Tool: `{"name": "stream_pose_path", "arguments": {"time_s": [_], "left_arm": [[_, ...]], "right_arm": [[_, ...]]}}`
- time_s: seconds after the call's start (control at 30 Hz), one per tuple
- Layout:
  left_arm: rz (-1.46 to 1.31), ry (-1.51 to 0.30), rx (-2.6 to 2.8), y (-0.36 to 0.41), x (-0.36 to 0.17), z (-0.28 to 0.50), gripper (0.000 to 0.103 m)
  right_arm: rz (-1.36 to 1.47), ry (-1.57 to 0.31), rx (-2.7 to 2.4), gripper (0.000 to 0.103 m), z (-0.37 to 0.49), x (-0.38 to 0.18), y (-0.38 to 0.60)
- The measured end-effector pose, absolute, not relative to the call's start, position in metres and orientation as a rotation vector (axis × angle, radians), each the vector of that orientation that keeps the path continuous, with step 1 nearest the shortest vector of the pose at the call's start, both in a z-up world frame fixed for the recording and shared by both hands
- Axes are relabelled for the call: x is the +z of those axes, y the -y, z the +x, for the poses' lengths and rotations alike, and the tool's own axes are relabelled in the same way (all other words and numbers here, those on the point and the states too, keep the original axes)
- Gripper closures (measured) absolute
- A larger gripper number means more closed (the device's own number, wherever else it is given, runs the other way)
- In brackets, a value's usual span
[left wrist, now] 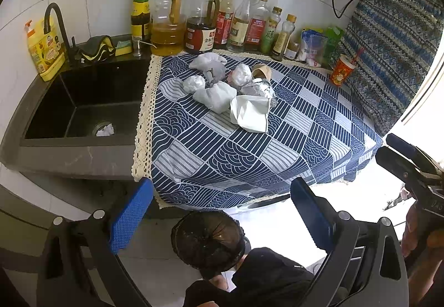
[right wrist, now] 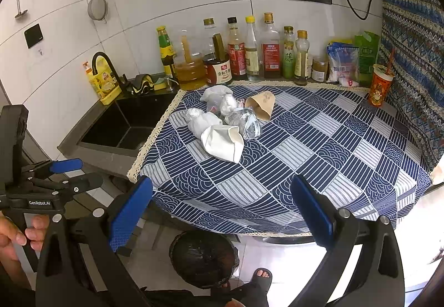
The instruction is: Collect trash
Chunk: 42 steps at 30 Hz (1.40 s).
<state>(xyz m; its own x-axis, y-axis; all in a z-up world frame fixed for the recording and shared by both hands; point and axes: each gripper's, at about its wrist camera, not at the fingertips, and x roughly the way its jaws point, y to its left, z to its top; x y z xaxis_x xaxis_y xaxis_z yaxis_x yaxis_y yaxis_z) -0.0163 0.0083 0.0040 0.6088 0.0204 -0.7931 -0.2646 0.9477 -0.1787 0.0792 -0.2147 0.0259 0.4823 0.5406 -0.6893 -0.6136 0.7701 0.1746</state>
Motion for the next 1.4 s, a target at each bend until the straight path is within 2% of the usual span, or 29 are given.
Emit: {"name": "stream_pose_path", "arguments": {"time_s": [0.7,1.4], "left_arm": [[-0.297,-0.921,0.134,-0.006,0.0,-0.013,0.007],[-0.355,-0.974,0.151,-0.02,-0.02,0.038,0.007]], "right_arm": [[-0.1,-0.812,0.678,0.004,0.072,0.029,0.222],[-0.11,-0.84,0.71,0.004,0.137,0.024,0.206]]}}
